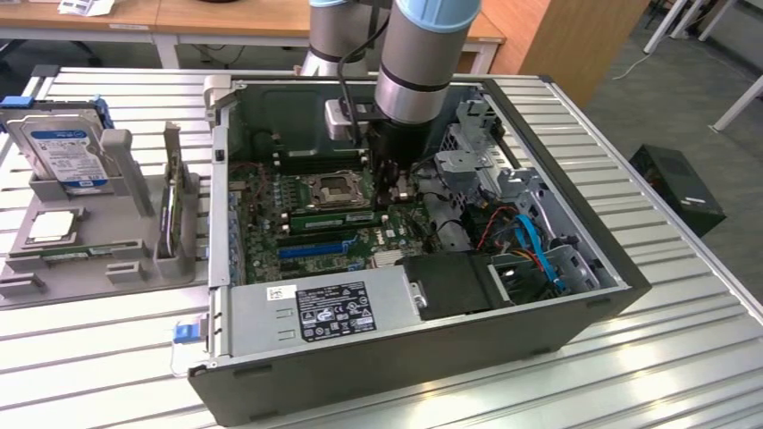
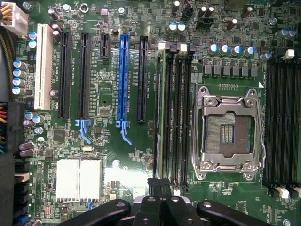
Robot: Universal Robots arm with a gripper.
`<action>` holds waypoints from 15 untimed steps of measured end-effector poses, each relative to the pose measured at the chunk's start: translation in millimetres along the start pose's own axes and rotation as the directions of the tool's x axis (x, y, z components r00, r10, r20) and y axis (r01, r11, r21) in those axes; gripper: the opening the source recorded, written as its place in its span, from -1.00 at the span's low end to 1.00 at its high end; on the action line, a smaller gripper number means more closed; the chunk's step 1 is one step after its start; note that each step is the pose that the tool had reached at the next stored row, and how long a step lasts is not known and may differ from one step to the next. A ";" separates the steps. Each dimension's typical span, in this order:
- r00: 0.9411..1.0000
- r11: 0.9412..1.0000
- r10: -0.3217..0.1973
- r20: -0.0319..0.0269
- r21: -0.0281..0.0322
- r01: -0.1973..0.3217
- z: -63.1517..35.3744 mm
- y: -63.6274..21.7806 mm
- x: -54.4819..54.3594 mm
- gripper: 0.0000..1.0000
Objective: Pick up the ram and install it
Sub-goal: 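Press down the ram until it locks into place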
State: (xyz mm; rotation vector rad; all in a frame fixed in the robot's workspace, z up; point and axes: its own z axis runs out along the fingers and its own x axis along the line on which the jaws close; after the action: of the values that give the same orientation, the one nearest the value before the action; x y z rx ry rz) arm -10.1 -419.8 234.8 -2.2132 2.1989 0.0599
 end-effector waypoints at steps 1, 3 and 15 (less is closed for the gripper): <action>1.000 1.000 0.005 0.000 0.000 -0.005 0.1 0.1 0.0 -0.79; 1.000 1.000 0.015 0.000 0.001 -0.015 0.3 0.0 0.0 -0.79; 0.999 0.999 0.032 0.000 0.001 -0.032 2.9 0.0 0.1 -0.79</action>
State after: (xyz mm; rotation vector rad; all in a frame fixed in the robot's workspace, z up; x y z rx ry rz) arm -10.1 -419.8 231.9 -2.1770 2.2339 0.0593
